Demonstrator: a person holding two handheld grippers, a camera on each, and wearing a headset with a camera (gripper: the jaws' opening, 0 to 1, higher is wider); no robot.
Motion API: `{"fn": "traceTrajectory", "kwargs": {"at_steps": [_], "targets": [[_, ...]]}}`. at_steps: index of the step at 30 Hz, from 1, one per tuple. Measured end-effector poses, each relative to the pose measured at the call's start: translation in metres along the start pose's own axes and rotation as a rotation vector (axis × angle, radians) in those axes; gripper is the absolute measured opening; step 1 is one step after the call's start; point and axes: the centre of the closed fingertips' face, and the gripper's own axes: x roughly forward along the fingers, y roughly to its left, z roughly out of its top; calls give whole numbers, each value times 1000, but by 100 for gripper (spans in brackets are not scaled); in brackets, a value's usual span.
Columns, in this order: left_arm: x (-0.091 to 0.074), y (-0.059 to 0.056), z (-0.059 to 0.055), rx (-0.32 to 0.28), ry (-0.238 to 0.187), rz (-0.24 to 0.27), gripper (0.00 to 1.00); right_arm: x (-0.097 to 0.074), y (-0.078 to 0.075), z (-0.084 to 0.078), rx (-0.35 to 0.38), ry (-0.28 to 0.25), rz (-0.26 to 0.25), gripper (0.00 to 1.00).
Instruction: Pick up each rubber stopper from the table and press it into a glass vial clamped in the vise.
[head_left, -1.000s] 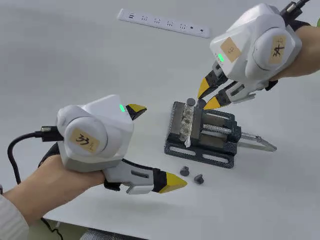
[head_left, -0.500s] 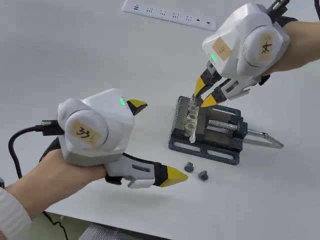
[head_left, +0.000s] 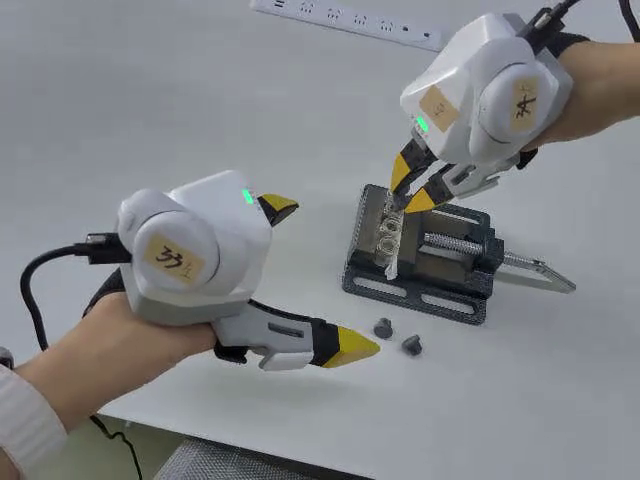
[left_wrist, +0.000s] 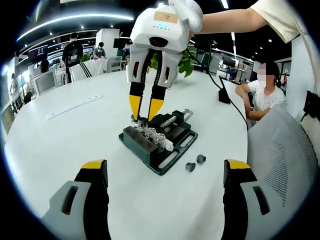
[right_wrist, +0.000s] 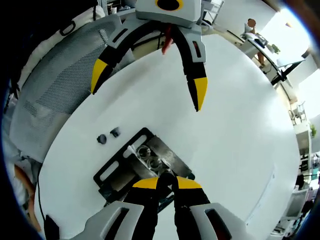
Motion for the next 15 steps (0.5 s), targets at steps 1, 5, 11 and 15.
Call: {"fn": "traceTrajectory", "kwargs": {"at_steps": [1, 5, 11, 15], "targets": [[0, 0, 0, -2, 0, -2, 96, 0, 0, 0, -1, 1, 0, 6], [1, -1, -2, -7, 2, -4, 95, -1, 1, 1, -24, 18, 4, 6], [1, -1, -2, -8, -1, -2, 95, 1, 0, 0, -49, 39, 11, 6], [1, 0, -2, -10, -2, -3, 95, 0, 1, 1, -58, 54, 12, 6]]}}
